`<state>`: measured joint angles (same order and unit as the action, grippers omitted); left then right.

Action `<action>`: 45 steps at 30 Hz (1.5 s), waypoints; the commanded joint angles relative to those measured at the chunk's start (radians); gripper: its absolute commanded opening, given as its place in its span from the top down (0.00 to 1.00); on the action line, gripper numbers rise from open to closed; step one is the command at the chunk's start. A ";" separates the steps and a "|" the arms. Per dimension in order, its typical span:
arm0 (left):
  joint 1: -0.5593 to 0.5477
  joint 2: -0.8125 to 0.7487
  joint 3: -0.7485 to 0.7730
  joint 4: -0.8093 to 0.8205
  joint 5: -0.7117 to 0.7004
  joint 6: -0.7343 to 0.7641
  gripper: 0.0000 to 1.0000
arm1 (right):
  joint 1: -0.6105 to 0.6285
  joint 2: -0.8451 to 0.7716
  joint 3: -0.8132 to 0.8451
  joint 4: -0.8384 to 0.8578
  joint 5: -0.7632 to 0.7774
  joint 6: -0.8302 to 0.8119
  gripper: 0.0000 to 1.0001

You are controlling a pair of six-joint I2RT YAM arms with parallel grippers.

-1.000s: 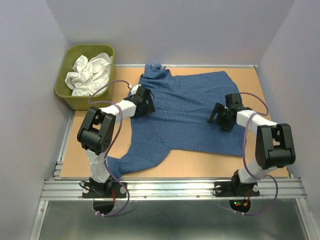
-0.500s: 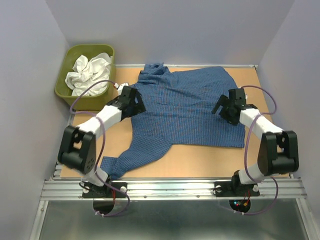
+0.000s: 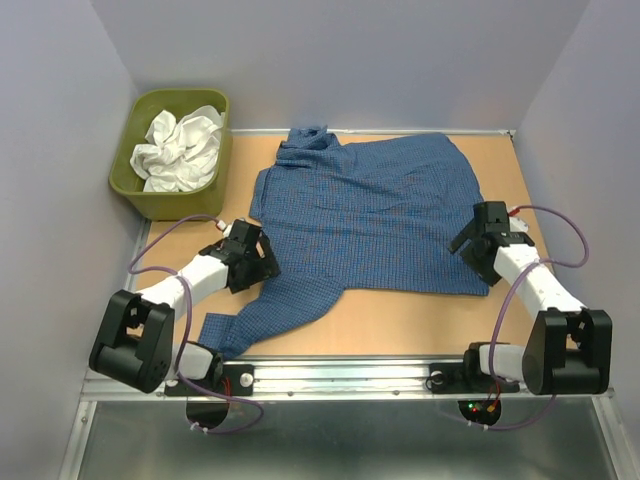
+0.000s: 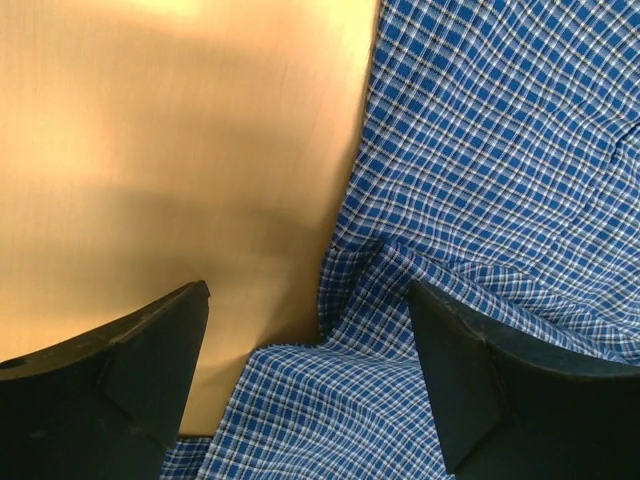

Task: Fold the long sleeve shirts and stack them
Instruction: Fold the shirt

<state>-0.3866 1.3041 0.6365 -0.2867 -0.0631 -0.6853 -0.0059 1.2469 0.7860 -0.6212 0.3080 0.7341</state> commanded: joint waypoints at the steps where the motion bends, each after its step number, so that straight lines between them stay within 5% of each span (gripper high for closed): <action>1: -0.006 0.035 -0.015 0.035 0.055 -0.011 0.09 | -0.034 -0.047 -0.053 -0.048 0.040 0.090 0.00; 14: -0.015 0.004 -0.038 0.069 0.117 -0.014 0.40 | -0.094 -0.066 -0.145 -0.066 -0.003 0.171 0.01; 20: -0.017 0.003 -0.047 0.083 0.129 -0.007 0.64 | -0.094 -0.069 -0.180 -0.063 0.000 0.220 0.09; 33: -0.015 -0.035 -0.067 0.083 0.135 0.003 1.00 | -0.094 -0.055 -0.222 0.023 -0.015 0.235 0.55; 39: -0.015 -0.097 -0.019 0.003 0.105 0.016 1.00 | -0.094 -0.087 -0.189 0.021 0.008 0.177 0.90; 45: -0.015 -0.170 0.026 -0.112 0.083 0.021 1.00 | -0.094 -0.135 -0.139 -0.052 0.020 0.123 0.99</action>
<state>-0.3981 1.1919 0.6128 -0.3058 0.0555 -0.6811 -0.0921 1.1442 0.5831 -0.6300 0.2848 0.8978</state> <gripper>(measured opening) 0.019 0.021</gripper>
